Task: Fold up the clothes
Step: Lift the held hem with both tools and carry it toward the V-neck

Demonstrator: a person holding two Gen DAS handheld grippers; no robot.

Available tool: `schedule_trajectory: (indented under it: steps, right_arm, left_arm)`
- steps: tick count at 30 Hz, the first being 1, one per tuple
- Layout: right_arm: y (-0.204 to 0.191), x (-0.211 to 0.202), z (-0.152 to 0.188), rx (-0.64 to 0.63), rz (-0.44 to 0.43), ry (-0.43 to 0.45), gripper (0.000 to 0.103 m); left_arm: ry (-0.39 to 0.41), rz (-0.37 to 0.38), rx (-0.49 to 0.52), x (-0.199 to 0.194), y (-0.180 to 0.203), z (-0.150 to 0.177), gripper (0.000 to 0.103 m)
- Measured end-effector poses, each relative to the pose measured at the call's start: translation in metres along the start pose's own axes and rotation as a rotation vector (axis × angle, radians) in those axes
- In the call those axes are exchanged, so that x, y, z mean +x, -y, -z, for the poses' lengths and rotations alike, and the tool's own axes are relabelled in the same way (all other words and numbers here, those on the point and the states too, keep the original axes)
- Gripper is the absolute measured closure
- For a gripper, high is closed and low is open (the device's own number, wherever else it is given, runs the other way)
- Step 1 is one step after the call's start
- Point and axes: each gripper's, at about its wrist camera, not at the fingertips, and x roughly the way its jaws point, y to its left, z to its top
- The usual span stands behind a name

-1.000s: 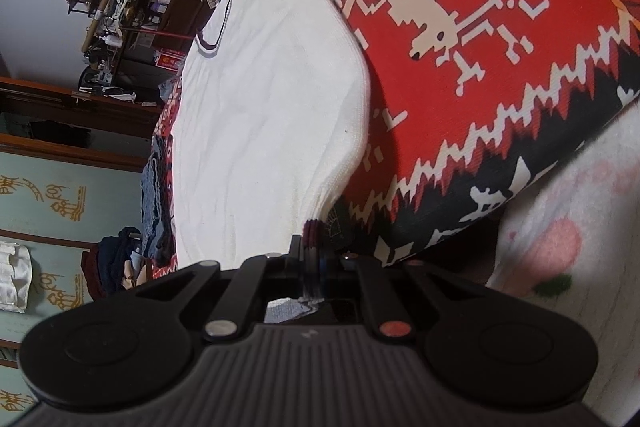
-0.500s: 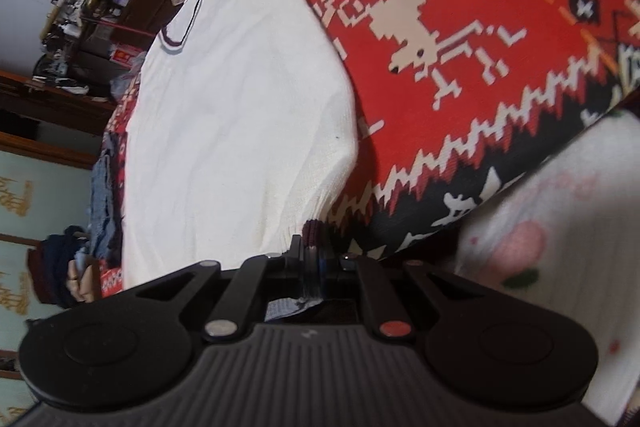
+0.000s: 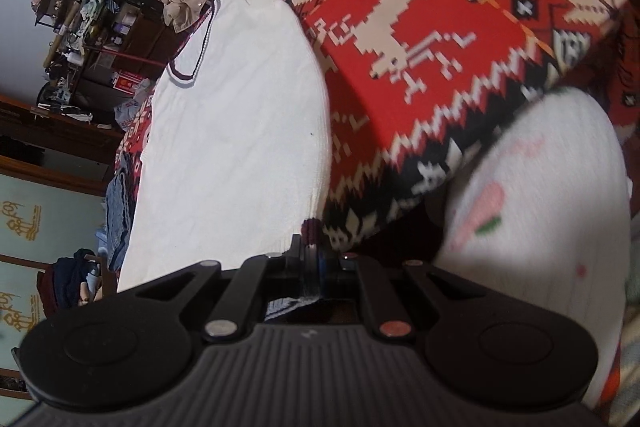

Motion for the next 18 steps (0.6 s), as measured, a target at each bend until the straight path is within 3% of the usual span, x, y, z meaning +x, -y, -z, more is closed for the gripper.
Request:
schedule_trajectory:
  steps: [10,18]
  right_arm:
    - [0.020,-0.043,0.041,0.022,0.000,-0.023,0.097]
    - [0.001,-0.016,-0.014,0.077,-0.019,-0.011,0.097]
  left_arm:
    - [-0.028,0.050,-0.043,-0.028,0.005,0.035,0.097]
    - [0.031,0.052,-0.094,0.010,0.004,-0.031,0.098]
